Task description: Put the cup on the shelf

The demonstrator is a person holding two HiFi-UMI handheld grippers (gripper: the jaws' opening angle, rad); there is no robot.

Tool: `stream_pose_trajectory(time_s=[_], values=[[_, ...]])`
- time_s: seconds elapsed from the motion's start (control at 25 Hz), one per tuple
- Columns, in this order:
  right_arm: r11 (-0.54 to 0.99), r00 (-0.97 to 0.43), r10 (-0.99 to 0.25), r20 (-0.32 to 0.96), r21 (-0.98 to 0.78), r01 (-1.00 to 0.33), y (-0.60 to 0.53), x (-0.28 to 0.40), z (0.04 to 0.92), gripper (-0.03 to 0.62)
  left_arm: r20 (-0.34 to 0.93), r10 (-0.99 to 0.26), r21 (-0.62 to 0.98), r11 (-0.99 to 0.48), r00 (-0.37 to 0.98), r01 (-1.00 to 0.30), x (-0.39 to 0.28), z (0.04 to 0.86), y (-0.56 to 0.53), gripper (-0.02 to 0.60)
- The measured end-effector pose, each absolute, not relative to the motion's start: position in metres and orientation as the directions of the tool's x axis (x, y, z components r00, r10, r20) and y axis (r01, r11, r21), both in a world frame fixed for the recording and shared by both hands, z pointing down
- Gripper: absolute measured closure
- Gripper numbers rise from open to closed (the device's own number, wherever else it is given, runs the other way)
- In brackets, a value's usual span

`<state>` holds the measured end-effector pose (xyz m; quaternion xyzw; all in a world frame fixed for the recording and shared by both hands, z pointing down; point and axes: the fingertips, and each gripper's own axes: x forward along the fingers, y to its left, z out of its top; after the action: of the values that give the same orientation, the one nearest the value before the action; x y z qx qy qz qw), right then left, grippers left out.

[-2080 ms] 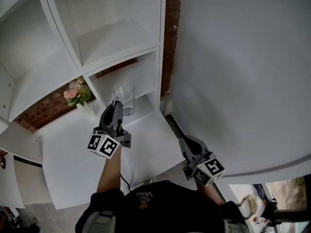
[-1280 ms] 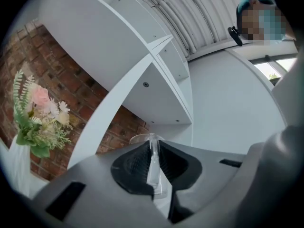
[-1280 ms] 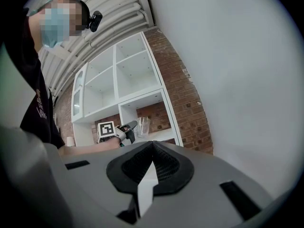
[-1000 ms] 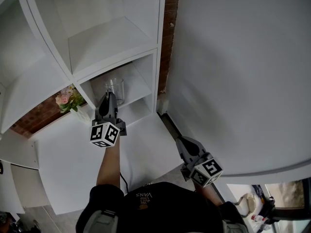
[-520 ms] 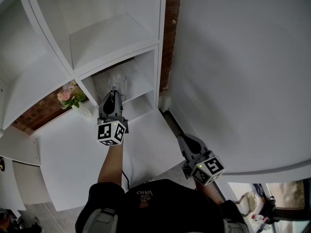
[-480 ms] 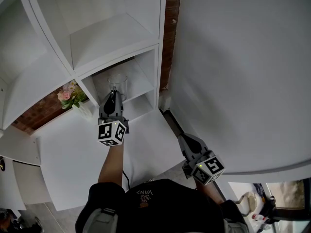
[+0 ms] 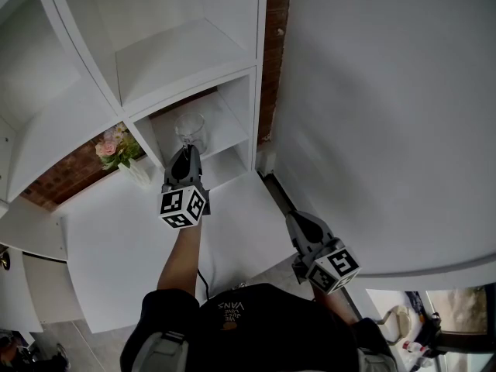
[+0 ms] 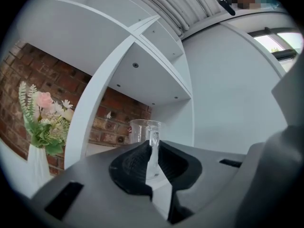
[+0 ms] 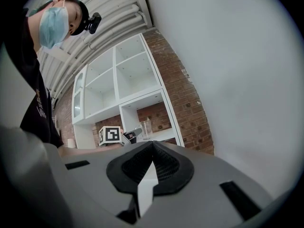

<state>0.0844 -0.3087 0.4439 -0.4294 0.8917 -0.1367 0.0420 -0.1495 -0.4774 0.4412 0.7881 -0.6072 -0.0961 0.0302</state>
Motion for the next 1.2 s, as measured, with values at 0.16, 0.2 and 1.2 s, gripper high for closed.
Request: stream_pose_trajectory(time_s=[0.16,0.2,1.2], values=[[0.599,-0.63,-0.775,0.037,-0.271,-0.753,-0.308,0.083,0.444,0.594,-0.056,-0.969,0.154,-0.246,0.241,-0.957,-0.148,0.44,-0.483,0.549],[0.6,-0.631,-0.775,0.036,-0.271,-0.752,-0.307,0.083,0.444,0.594,-0.038,-0.97,0.149,-0.243,0.24,-0.958,-0.148,0.441,-0.484,0.549],[0.63,-0.665,-0.746,0.034,-0.285,-0.722,-0.302,0.081,0.441,0.594,0.284,-0.91,0.14,-0.274,0.304,-0.952,-0.127,0.451,-0.532,0.549]])
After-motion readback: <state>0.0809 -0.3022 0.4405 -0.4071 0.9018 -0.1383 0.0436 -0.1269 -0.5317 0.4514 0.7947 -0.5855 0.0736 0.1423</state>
